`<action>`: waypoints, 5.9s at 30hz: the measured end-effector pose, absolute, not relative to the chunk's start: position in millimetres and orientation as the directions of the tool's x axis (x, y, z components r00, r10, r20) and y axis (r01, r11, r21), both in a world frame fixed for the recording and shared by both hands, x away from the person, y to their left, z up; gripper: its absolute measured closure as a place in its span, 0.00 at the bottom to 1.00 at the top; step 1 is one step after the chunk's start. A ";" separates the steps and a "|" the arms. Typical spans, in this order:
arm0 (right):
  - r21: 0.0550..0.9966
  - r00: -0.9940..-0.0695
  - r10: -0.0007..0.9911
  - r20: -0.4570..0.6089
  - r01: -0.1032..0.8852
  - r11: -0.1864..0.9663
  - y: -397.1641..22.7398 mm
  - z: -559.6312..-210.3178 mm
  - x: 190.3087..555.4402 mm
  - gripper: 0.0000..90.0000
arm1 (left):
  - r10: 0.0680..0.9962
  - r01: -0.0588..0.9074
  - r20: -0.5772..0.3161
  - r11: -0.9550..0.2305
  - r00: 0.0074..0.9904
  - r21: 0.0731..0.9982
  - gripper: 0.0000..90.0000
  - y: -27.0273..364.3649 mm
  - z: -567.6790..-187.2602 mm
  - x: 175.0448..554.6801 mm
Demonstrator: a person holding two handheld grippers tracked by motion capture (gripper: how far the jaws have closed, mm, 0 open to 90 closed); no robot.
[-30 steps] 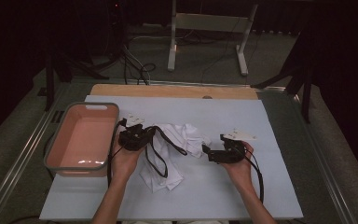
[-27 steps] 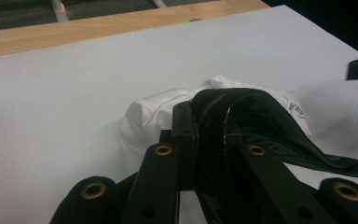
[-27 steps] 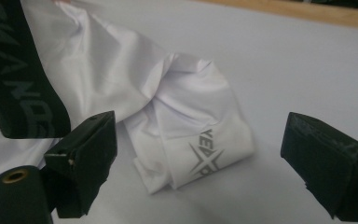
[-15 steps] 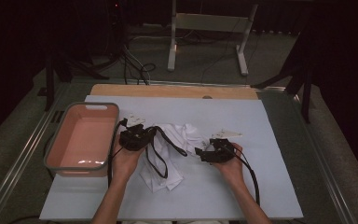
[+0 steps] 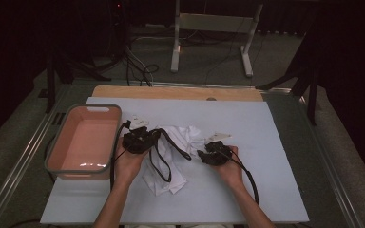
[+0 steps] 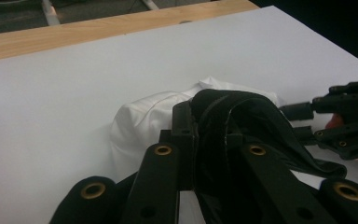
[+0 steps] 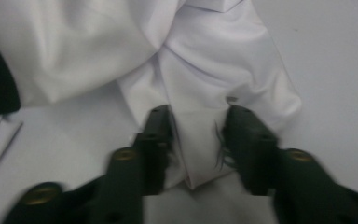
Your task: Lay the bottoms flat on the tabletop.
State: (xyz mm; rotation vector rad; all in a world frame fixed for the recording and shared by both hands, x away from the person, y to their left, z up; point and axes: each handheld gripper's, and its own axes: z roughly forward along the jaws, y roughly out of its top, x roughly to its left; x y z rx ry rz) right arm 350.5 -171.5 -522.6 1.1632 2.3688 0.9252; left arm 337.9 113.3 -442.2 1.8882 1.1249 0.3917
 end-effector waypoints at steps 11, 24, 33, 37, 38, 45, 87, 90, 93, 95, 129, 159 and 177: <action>0.649 -0.722 0.692 0.005 0.529 0.547 -167.8 -510.3 303.5 0.93 | 0.826 0.551 -0.160 -0.205 0.541 0.809 0.92 112.0 -443.0 338.6; 0.654 -0.848 0.528 0.037 0.420 0.629 -163.4 -497.1 240.2 0.93 | 0.819 0.548 -0.160 -0.211 0.551 0.809 0.92 107.7 -442.1 339.4; 0.737 -0.890 0.454 0.047 0.337 0.585 -158.7 -481.7 221.0 0.59 | 0.812 0.546 -0.159 -0.219 0.561 0.809 0.92 102.7 -443.3 339.3; 0.769 -0.873 0.487 0.025 0.328 0.549 -159.6 -475.6 230.7 0.50 | 0.812 0.546 -0.158 -0.221 0.563 0.808 0.92 102.3 -443.7 339.3; 0.779 -0.864 0.503 0.017 0.327 0.535 -159.8 -474.8 236.3 0.48 | 0.812 0.546 -0.158 -0.221 0.562 0.808 0.92 102.2 -443.7 339.3; 0.781 -0.841 0.539 -0.044 0.308 0.544 -147.3 -482.7 264.4 0.46 | 0.809 0.546 -0.161 -0.220 0.565 0.809 0.92 102.3 -443.4 339.3; 0.779 -0.578 0.816 0.023 0.521 0.347 -236.3 -478.8 318.5 0.98 | 0.832 0.569 -0.091 -0.291 0.548 0.769 0.81 92.6 -450.8 349.5; 0.774 -0.559 0.829 0.012 0.530 0.346 -241.0 -478.8 318.6 0.98 | 0.852 0.585 -0.094 -0.269 0.515 0.765 0.80 95.4 -451.9 351.5; 0.761 -0.520 0.853 0.030 0.565 0.318 -252.1 -481.0 320.4 0.98 | 0.863 0.594 -0.098 -0.255 0.496 0.763 0.78 100.2 -452.4 351.9; 0.753 -0.504 0.863 0.024 0.577 0.316 -256.0 -482.7 321.1 0.98 | 0.863 0.593 -0.101 -0.251 0.495 0.765 0.75 101.2 -451.9 350.1; 0.713 -0.725 0.688 -0.019 0.473 0.518 -206.5 -504.6 298.8 0.44 | 0.735 0.498 -0.159 -0.268 0.659 0.825 0.42 71.0 -464.6 278.3; 0.718 -0.657 0.752 -0.050 0.500 0.484 -223.1 -502.0 308.9 0.63 | 0.747 0.528 -0.042 -0.427 0.664 0.734 0.88 69.8 -494.4 263.8; 0.728 -0.615 0.788 -0.029 0.527 0.438 -236.8 -501.1 315.2 0.60 | 0.858 0.491 -0.054 -0.241 0.512 0.837 0.94 93.3 -447.6 318.1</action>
